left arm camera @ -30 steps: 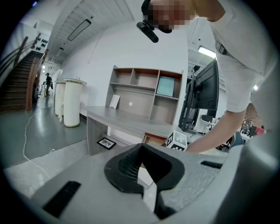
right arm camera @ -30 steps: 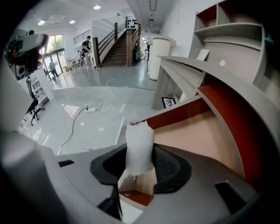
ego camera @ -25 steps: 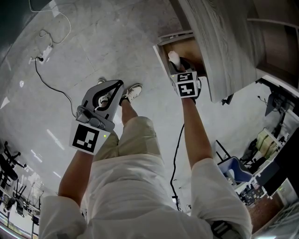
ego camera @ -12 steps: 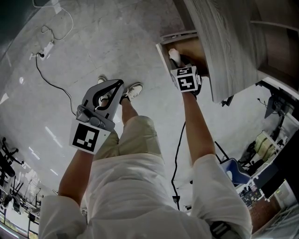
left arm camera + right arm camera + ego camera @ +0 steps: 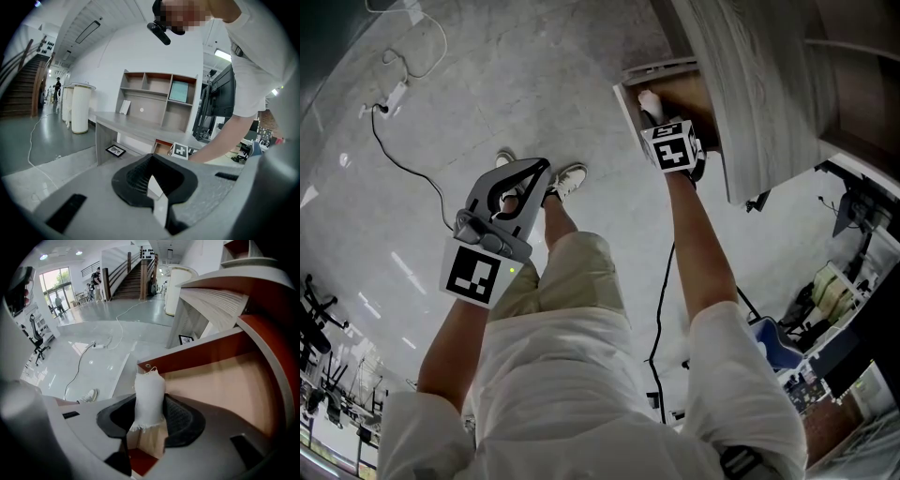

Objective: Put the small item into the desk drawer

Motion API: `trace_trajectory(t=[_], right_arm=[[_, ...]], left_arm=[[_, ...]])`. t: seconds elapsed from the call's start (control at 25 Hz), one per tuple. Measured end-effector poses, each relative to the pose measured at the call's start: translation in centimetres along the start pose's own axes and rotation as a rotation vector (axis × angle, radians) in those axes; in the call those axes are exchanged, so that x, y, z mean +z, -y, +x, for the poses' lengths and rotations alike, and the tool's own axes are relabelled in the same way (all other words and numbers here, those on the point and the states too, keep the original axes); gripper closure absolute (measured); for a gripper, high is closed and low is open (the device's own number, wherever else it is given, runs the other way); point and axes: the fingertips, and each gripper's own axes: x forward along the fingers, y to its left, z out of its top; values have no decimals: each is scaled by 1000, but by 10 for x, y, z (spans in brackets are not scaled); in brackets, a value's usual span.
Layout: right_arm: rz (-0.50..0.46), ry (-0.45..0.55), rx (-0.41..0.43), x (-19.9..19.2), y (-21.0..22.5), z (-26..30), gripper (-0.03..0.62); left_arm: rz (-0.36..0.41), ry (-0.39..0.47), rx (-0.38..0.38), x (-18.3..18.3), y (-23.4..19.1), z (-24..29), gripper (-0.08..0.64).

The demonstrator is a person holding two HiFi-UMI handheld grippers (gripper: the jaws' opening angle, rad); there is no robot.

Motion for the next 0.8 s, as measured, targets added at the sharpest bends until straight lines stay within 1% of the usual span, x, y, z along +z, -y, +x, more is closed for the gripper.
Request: trace_trajectory(t=[0.2,0.4,0.64,0.8], right_arm=[[-3,-15,9,-2,0,4,431],[-29,-31,9,-5,-1,8,431],[-35,-62,7,-8,-3,14,430],[-43,-53,-4,-7,-1,16,425]], left_arm=[[-2,-10,-4,-2,3,2,555],[-5,-8,-6,-3,4,5,555],[-14,-15,-13,-11,7,6,555],[-16,-8,-16,-14,9,12,555]])
